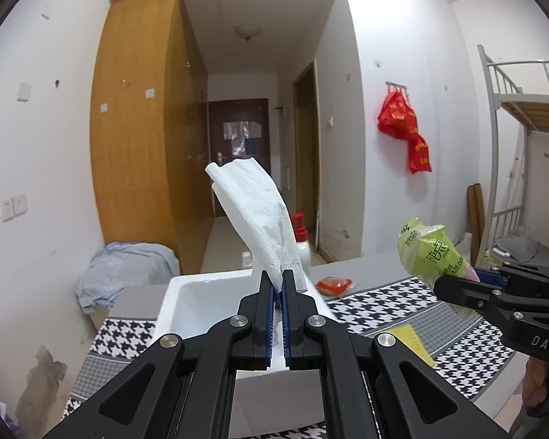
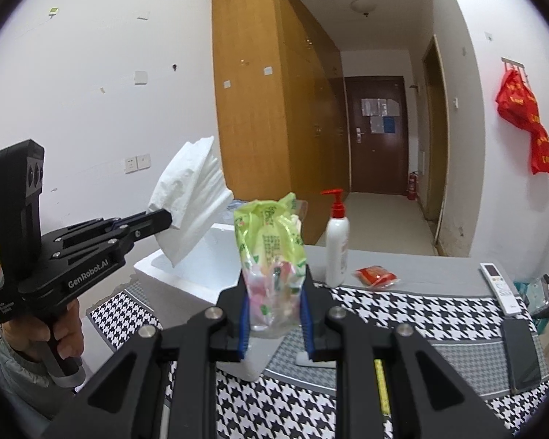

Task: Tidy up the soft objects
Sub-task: 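Carry the paper towels over the foam box with the left gripper while the right holds the packet, then open the left gripper to drop the paper towels into the foam box, then carry the green packet over the foam box and open the right gripper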

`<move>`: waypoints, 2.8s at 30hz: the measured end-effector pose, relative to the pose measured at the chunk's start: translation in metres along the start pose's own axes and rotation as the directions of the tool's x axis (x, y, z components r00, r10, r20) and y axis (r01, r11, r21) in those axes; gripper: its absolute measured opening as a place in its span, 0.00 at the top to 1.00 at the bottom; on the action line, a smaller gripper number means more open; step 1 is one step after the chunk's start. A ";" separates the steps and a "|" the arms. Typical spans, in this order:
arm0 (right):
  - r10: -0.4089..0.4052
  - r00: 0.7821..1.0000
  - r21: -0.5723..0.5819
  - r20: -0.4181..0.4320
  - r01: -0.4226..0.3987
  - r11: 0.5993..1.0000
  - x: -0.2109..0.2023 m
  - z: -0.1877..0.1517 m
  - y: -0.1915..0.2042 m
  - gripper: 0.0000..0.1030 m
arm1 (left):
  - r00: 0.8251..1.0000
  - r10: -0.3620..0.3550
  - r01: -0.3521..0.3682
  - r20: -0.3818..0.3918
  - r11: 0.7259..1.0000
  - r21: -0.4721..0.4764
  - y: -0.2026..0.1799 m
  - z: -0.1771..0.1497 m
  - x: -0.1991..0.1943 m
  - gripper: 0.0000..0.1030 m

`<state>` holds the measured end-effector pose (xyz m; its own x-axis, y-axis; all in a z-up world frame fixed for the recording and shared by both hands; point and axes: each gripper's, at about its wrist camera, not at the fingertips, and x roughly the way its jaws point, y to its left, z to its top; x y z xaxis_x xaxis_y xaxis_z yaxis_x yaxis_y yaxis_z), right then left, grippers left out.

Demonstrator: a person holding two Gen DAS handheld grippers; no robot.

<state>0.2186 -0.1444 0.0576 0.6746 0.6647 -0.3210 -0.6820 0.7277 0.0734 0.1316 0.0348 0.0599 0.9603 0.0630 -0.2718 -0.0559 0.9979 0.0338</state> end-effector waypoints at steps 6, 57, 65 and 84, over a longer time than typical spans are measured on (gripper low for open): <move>0.020 1.000 -0.015 -0.015 -0.020 1.000 0.011 0.001 0.009 0.74 | 1.000 0.017 -0.017 -0.023 1.000 -0.019 0.011 -0.001 0.006 0.96; 0.021 0.998 -0.015 -0.058 -0.021 1.000 0.041 0.006 0.016 0.74 | 0.991 0.118 -0.122 -0.058 0.989 -0.085 0.052 -0.016 0.015 0.01; 0.038 0.997 -0.005 -0.062 -0.038 0.999 0.054 0.012 0.023 0.74 | 0.984 0.167 -0.171 -0.056 0.982 -0.080 0.063 -0.019 0.005 0.01; 0.101 0.990 -0.042 -0.095 -0.105 0.994 0.092 0.021 0.062 0.74 | 0.973 0.224 -0.231 -0.061 0.965 -0.128 0.106 -0.032 -0.016 0.01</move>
<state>0.2442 -0.0348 0.0524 0.5726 0.7156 -0.4001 -0.7603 0.6461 0.0673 0.1020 0.1405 0.0369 0.9049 0.2863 -0.3150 -0.3104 0.9502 -0.0282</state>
